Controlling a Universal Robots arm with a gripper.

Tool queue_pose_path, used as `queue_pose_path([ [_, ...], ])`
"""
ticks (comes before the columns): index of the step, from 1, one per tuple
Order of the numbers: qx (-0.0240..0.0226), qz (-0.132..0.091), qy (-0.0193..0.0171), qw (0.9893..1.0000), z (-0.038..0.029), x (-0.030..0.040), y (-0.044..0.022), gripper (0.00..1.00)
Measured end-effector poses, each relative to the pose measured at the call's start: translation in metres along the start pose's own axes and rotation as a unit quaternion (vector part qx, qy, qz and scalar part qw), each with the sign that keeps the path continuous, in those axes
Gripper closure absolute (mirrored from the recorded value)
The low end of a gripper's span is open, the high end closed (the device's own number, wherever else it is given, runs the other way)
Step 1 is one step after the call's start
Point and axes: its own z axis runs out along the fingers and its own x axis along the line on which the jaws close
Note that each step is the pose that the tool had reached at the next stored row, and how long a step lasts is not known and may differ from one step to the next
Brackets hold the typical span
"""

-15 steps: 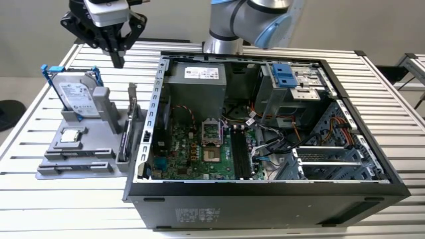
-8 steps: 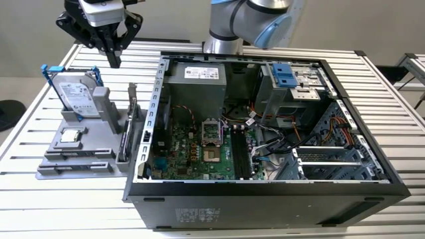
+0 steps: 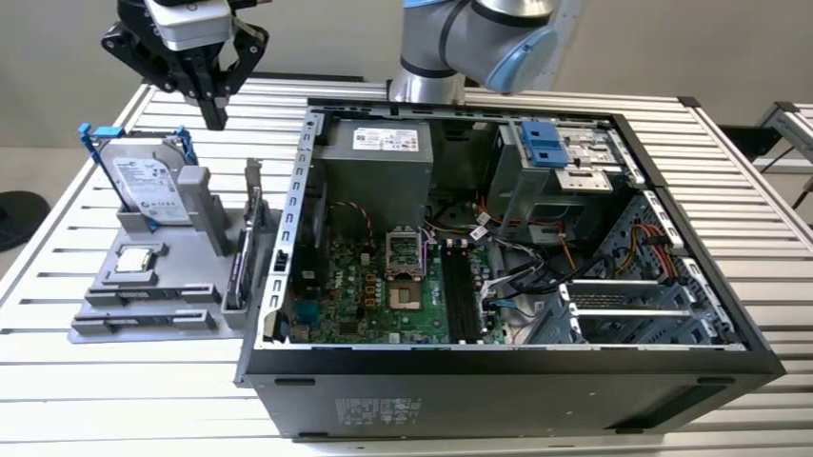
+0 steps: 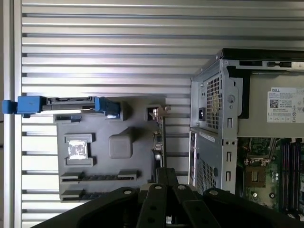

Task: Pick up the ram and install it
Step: 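Reach for the ram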

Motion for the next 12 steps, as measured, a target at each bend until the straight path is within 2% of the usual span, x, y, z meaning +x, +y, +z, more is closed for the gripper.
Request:
queue_pose_path([
  [12, 0.0, 0.0, 0.0, 1.0, 0.0, 0.0005, -0.0002, 1.0],
])
